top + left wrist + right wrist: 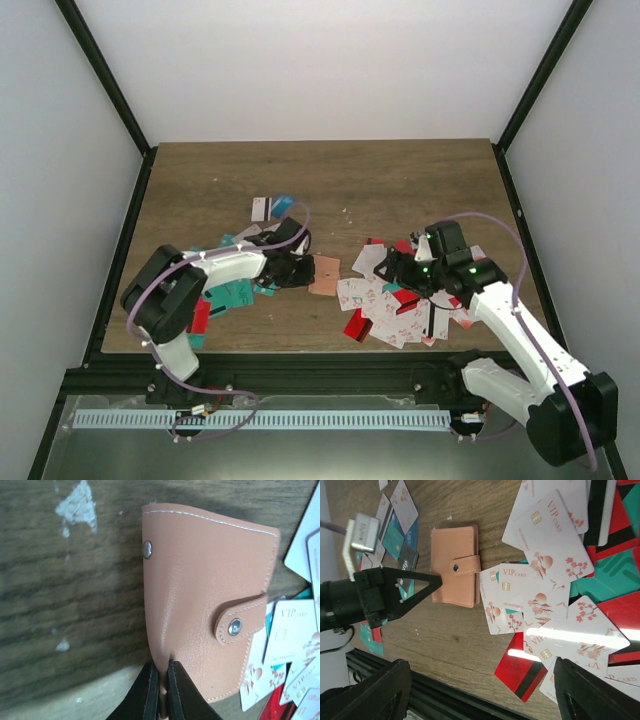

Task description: Put the credit cards into the card holder

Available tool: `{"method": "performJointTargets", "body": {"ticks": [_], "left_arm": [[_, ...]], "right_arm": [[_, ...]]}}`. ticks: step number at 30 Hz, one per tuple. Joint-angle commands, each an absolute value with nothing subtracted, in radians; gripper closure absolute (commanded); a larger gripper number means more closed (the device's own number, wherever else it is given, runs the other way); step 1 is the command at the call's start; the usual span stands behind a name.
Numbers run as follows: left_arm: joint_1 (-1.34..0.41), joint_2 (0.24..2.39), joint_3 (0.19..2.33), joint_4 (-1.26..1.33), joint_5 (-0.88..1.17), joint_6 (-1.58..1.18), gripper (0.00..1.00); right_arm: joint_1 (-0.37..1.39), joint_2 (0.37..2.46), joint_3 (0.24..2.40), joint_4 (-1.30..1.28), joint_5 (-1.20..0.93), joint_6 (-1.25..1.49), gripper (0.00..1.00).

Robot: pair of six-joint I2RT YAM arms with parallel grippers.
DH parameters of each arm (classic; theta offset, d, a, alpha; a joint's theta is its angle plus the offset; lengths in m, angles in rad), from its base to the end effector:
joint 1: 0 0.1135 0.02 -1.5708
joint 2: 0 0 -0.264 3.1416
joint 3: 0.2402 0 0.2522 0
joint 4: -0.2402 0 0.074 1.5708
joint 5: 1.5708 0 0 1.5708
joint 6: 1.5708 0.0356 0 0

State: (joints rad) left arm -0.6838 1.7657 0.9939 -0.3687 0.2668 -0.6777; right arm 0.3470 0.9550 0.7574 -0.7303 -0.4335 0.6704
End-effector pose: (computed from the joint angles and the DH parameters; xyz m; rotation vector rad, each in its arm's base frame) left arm 0.2528 -0.2181 0.1462 0.0936 2.8913 -0.6993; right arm 0.1672 0.0764 0.2547 0.2333 2.6293 0.9333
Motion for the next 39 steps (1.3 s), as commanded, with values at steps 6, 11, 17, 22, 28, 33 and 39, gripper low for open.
{"method": "performJointTargets", "body": {"ticks": [6, 11, 17, 22, 28, 33, 39], "left_arm": [[-0.693, 1.559, 0.938, -0.409, 0.273, -0.736, 0.96], [-0.695, 1.488, 0.927, -0.438, 0.256, -0.726, 0.96], [-0.704, 1.417, 0.901, -0.44, 0.255, -0.707, 0.96], [-0.706, 1.366, 0.888, -0.443, 0.262, -0.703, 0.96], [-0.71, 1.339, 0.88, -0.436, 0.279, -0.669, 0.96], [-0.721, 1.328, 0.877, -0.429, 0.285, -0.66, 0.96], [-0.733, 1.31, 0.877, -0.425, 0.285, -0.657, 0.96]], "right_arm": [[0.543, 1.136, 0.829, -0.619, -0.379, 0.723, 0.21], [0.654, 1.275, 0.93, -0.589, -0.338, 0.74, 0.22], [0.701, 1.395, 1.022, -0.555, -0.341, 0.766, 0.28], [0.711, 1.444, 1.046, -0.533, -0.358, 0.766, 0.32], [0.728, 1.487, 1.058, -0.508, -0.379, 0.766, 0.36], [0.737, 1.52, 1.082, -0.498, -0.387, 0.761, 0.36], [0.738, 1.541, 1.1, -0.524, -0.341, 0.753, 0.41]]}}
